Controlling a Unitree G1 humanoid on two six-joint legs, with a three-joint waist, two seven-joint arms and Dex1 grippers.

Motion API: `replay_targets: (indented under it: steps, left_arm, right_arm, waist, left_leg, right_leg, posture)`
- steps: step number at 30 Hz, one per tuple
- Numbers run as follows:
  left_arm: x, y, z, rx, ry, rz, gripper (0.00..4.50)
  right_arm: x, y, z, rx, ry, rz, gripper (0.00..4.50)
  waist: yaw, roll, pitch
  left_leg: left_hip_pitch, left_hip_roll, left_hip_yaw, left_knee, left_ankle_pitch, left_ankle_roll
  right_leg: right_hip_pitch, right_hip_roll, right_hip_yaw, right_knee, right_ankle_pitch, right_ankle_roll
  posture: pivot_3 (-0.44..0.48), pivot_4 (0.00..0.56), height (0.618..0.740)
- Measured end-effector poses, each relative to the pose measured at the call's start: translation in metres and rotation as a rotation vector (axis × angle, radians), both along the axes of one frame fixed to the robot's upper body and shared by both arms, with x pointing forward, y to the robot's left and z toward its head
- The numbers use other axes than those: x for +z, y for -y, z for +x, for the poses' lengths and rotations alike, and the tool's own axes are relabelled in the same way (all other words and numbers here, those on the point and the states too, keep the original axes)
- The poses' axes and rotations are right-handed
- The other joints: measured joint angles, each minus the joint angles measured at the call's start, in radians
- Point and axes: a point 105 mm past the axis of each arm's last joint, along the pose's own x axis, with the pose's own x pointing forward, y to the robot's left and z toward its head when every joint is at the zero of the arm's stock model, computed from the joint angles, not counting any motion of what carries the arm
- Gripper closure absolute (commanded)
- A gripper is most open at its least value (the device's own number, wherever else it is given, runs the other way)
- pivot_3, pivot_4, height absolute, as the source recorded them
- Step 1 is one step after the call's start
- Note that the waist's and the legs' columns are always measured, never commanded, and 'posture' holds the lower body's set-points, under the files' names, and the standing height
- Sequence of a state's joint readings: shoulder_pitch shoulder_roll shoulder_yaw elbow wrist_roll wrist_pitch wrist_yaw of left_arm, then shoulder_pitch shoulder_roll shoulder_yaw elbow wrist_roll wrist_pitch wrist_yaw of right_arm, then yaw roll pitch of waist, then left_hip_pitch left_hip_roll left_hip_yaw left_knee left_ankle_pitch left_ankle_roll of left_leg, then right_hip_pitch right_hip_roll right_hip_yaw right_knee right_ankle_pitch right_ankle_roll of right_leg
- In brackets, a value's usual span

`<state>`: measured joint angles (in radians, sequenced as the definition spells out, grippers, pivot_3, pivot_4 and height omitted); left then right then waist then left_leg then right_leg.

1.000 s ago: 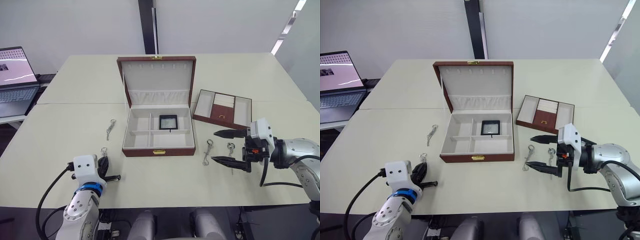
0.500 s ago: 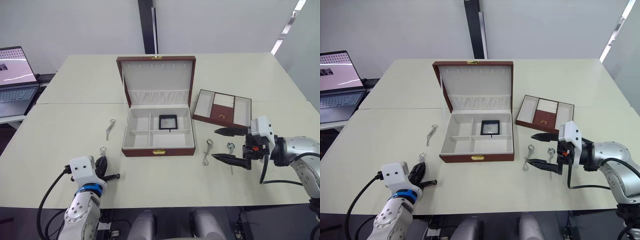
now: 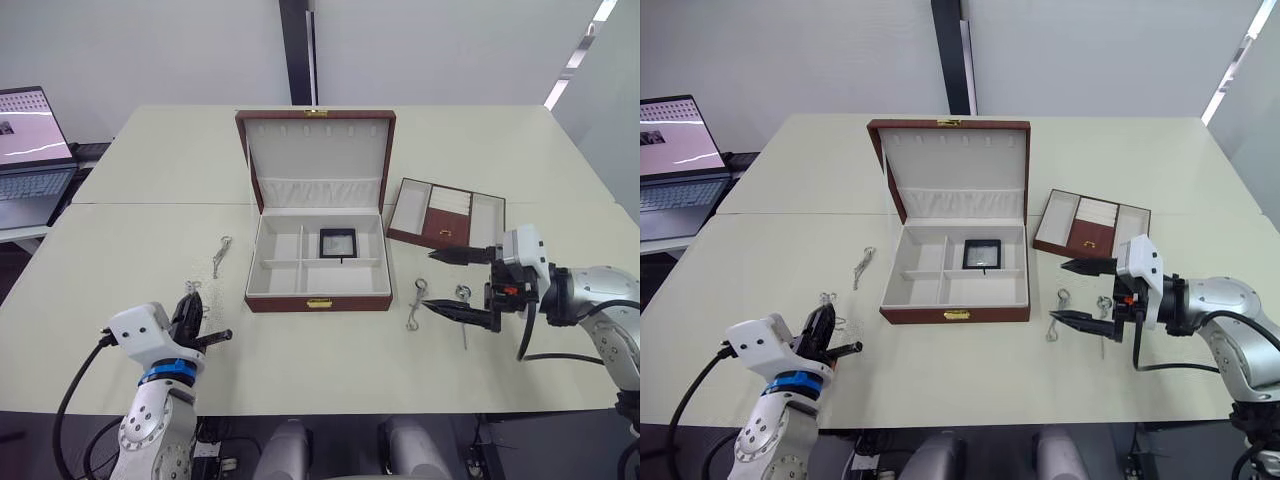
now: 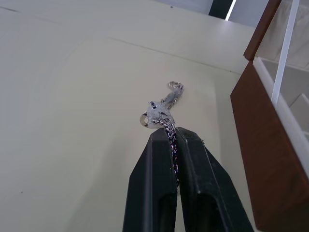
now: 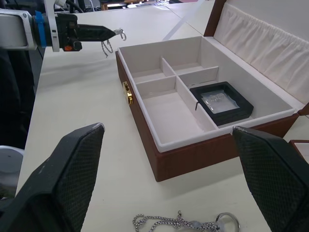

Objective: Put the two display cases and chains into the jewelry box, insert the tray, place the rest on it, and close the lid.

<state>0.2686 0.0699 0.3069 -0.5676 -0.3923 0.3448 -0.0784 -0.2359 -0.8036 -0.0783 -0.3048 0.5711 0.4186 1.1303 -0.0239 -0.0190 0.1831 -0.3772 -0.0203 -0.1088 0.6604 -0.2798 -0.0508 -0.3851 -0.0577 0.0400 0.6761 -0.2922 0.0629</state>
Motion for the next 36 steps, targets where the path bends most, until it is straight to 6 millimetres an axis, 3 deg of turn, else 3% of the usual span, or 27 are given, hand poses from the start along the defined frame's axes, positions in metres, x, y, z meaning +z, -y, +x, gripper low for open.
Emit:
replay_targets:
  steps: [17,29,36]
  left_arm:
    - [0.068,0.039,0.039,-0.255,0.175,0.118,4.48]
    - [0.06,0.072,0.076,-0.443,0.125,0.11,4.48]
    - [0.059,0.08,0.094,-0.472,0.106,0.125,4.48]
  right_arm:
    - [0.014,-0.006,0.01,-0.071,0.038,0.102,0.0]
    - [0.019,0.003,0.01,-0.203,0.081,0.128,0.0]
    - [0.02,0.005,0.009,-0.255,0.094,0.143,0.0]
  waist:
    - [-0.001,0.0,0.0]
    - [-0.001,0.0,0.0]
    - [-0.002,0.0,0.0]
  left_leg:
    - [0.0,0.0,0.0,0.0,0.0,0.0]
    - [-0.002,0.0,0.0,0.0,0.0,0.0]
    - [-0.002,-0.001,0.0,0.0,0.0,0.0]
  right_leg:
    - [0.0,0.0,0.0,0.0,0.0,0.0]
    - [-0.002,0.0,0.0,0.0,0.0,0.0]
    - [-0.002,0.0,0.0,0.001,0.0,0.0]
  posture:
    - [0.0,0.15,0.74]
    - [0.0,0.15,0.74]
    - [0.0,0.15,0.74]
